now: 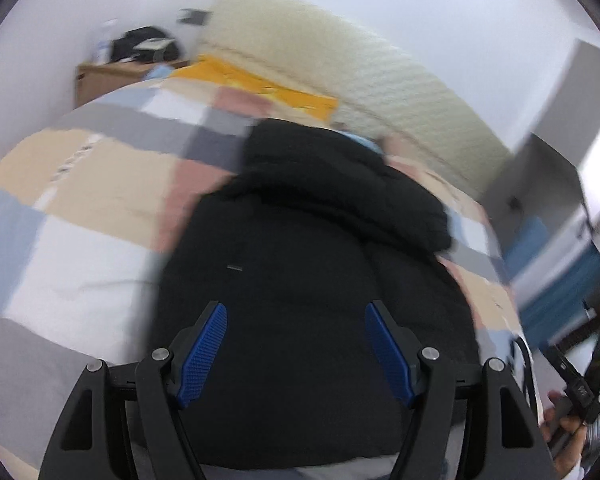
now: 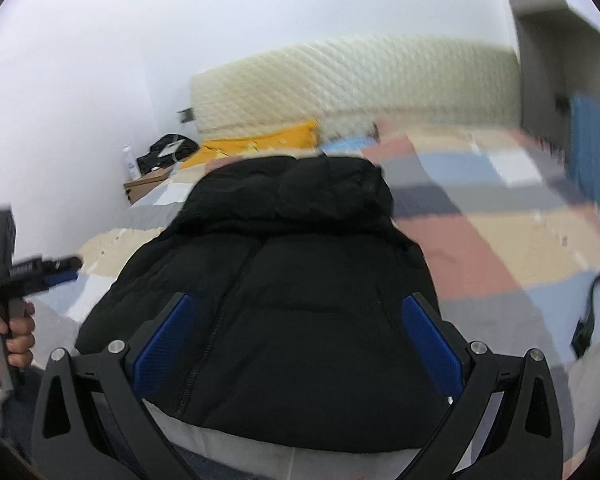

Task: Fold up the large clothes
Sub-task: 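Grasp the jacket hem with both grippers and fold it toward the collar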

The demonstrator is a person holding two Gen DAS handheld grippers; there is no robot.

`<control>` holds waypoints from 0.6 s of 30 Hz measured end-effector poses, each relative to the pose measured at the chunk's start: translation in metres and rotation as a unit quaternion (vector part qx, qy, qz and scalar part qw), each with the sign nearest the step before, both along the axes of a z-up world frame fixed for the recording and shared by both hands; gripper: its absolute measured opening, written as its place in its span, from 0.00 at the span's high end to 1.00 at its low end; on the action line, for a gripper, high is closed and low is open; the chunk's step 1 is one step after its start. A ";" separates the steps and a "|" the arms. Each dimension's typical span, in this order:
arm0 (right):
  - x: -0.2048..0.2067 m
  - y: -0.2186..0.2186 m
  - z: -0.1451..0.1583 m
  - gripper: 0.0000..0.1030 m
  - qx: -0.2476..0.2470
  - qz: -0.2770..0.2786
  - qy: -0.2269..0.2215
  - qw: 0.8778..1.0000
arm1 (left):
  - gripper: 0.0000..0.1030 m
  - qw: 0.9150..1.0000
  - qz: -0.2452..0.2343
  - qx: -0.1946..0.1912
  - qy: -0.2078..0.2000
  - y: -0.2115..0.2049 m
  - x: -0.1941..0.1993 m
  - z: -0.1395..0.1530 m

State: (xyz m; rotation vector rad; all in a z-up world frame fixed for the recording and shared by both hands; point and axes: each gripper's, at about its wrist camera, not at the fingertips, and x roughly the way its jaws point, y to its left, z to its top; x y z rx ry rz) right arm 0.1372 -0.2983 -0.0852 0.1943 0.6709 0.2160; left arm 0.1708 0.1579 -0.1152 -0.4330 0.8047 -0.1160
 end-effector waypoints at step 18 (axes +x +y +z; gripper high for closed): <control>0.054 -0.114 -0.172 0.03 0.208 -0.065 0.343 0.914 | 0.31 0.944 0.099 -0.226 0.219 0.105 0.013 -0.122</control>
